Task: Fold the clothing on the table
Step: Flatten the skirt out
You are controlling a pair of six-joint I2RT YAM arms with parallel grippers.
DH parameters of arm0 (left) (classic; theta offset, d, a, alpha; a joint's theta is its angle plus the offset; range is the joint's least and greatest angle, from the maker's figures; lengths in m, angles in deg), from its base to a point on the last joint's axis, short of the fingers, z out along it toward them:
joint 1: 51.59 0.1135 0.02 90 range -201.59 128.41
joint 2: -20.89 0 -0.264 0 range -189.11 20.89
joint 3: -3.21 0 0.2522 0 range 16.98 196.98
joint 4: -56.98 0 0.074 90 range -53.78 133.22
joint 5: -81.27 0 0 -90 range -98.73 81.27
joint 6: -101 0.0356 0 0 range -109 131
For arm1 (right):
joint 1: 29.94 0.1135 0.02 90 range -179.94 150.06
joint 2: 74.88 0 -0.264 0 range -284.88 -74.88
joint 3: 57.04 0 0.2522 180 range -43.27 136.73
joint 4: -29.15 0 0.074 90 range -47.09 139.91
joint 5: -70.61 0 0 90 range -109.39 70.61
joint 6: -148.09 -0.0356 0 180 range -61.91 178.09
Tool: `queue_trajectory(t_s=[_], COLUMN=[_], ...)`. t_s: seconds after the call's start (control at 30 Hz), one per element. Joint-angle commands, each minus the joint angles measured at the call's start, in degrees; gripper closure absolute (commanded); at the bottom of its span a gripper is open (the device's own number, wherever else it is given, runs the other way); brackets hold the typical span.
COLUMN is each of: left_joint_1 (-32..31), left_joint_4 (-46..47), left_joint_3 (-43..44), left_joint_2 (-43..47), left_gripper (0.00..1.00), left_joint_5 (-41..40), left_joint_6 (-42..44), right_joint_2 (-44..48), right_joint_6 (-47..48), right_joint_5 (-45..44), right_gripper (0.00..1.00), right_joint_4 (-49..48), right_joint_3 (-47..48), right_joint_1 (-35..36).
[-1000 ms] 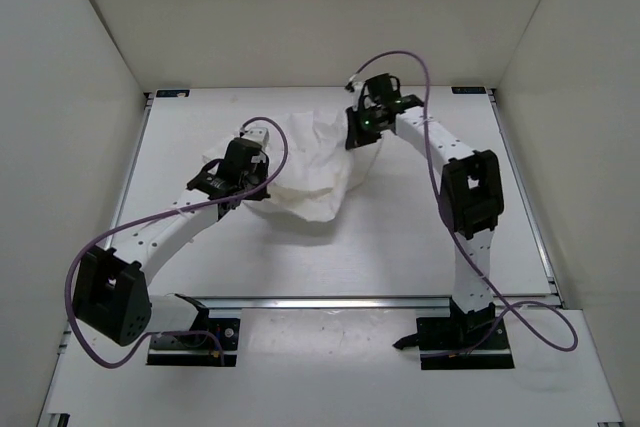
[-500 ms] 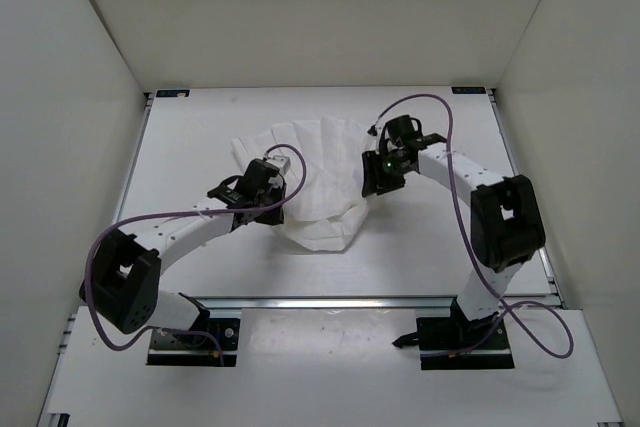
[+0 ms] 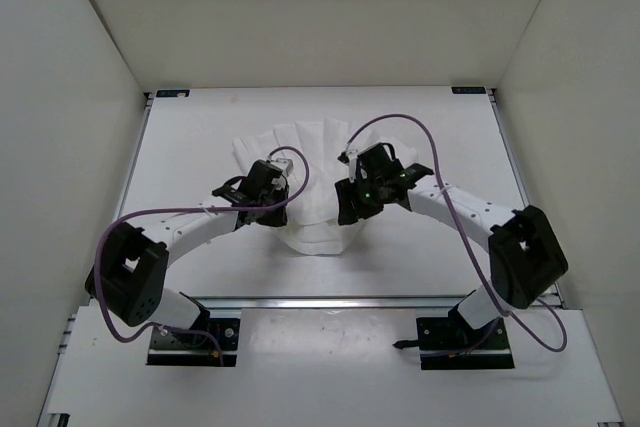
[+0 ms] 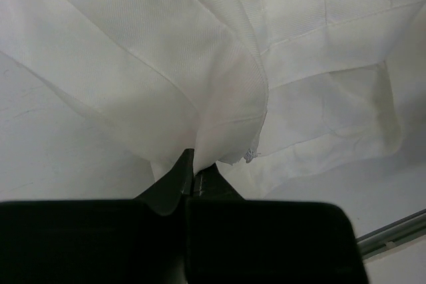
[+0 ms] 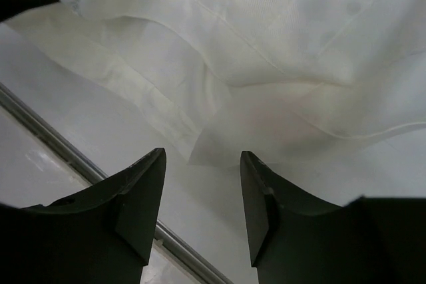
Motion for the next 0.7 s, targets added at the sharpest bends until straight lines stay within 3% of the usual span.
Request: queue_trajectory(t_s=[0.0, 0.2, 0.4, 0.47, 0.6, 0.67], left_joint_1=[0.03, -0.06, 0.38, 0.56, 0.65, 0.91], left_joint_4=[1.92, 1.83, 2.09, 2.09, 2.36, 2.44], left_joint_3=[2.85, 3.91, 2.50, 2.42, 1.89, 1.36], left_joint_2=[1.25, 2.12, 3.00, 3.27, 3.79, 3.79], left_gripper=[1.00, 1.00, 1.00, 1.00, 1.00, 1.00], left_joint_5=[1.49, 1.75, 2.28, 2.37, 2.45, 2.37], left_joint_6=[-1.00, -1.35, -1.70, -1.79, -1.35, -1.61], right_joint_2=[-3.67, -9.65, -14.49, -16.86, -19.06, -18.53], right_joint_6=[0.65, 0.56, 0.82, 0.74, -0.84, -1.19], right_joint_5=[-4.39, -13.45, -16.96, -19.87, -24.69, -25.93], right_gripper=[0.54, 0.52, 0.40, 0.40, 0.53, 0.72], right_joint_4=[-1.51, -0.63, -0.90, 0.24, 2.10, 1.14], right_joint_3=[-0.85, 2.83, 6.96, 7.94, 9.43, 8.03], right_joint_1=[1.29, 4.02, 7.44, 7.89, 7.19, 6.22])
